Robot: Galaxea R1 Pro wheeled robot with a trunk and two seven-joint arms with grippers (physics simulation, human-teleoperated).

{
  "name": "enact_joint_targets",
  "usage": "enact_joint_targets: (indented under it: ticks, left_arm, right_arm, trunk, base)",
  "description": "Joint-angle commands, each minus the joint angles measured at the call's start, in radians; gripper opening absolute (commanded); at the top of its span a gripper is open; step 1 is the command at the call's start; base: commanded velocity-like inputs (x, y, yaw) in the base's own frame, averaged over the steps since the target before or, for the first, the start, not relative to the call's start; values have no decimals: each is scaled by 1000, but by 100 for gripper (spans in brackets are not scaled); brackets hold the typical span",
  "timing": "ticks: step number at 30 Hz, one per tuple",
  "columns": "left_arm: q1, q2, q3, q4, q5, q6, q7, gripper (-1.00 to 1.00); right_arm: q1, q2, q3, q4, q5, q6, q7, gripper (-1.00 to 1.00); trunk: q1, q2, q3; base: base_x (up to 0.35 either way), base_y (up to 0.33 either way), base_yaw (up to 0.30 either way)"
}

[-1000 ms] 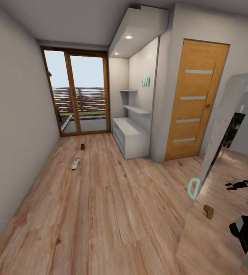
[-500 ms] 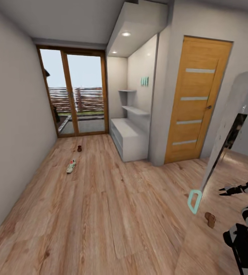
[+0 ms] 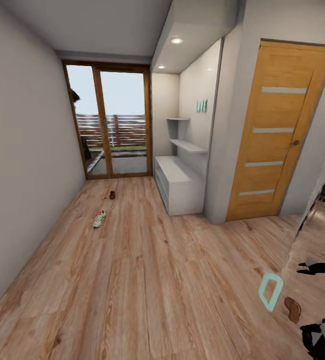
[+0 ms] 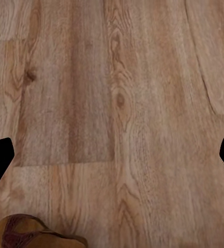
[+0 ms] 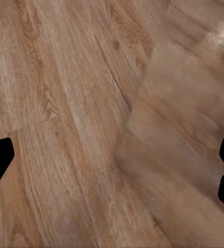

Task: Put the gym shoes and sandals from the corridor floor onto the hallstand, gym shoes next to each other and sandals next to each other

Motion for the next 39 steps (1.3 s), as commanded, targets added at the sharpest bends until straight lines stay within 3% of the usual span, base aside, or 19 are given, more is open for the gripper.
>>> enact_joint_targets:
  ticks: [1,21,39]
  left_arm:
    - [-1,0,2,1,-1,-3,0,100]
    - [-1,-2,2,1,-1,-3,0,100]
    - [-1,0,4,1,-1,-3,0,100]
  right_arm:
    - [0,0,2,1,-10,-4,0,100]
    - [0,-1,2,1,-10,-4,0,100]
    - [0,-1,2,0,-11,-4,0,100]
  trunk:
    - [0,0,-1]
    - [0,0,-1]
    - [0,0,-1]
  base:
    - [258,-176,237]
    - [233,-190,260]
    - [49,-32,35]
